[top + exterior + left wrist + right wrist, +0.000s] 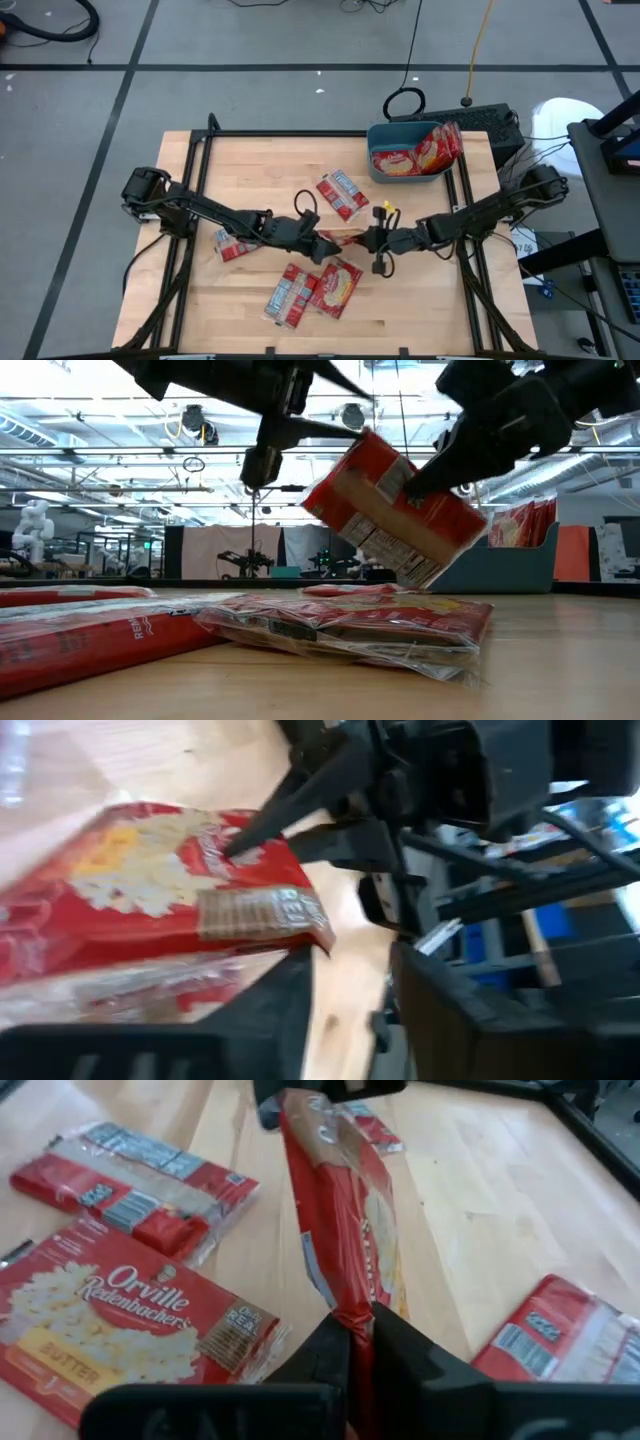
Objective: Sort popcorn bags into baskets
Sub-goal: Put the popcorn bag into the blue bin
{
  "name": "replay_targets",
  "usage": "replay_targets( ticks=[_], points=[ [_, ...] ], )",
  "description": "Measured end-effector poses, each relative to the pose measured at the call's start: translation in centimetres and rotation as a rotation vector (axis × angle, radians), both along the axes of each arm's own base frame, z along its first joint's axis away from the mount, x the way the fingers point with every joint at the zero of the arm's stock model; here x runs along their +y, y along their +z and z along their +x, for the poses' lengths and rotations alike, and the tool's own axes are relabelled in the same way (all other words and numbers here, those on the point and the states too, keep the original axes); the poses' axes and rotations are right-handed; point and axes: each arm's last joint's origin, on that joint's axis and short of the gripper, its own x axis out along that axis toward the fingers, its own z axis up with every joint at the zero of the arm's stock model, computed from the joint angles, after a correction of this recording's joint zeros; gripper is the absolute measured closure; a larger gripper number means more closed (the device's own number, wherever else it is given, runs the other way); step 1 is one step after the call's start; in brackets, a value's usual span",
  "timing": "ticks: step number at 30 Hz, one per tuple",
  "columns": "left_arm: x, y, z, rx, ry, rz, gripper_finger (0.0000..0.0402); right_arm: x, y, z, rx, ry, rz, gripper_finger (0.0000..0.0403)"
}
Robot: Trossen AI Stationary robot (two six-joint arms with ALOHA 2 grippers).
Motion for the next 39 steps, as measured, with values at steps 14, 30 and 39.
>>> replay_targets(
  ticks=[14, 30, 39],
  points=[
    [3.5, 5.7, -1.6, -0.165, -0.047, -0.166, 0.0072, -0.6, 5.1, -3.0, -0.133, 0.108, 0.137, 0.0386],
    [8.7, 7.3, -3.0, -0.150, 0.030, -0.104, 0.0146, -1.4, 10.8, -7.4, -0.418, 0.367, 0.152, 0.0387],
    [9.4, 7.2, -3.0, -0.155, 0.037, -0.046, 0.0163, -1.5, 13.1, -8.3, -0.633, 0.451, 0.091, 0.0387]
  ],
)
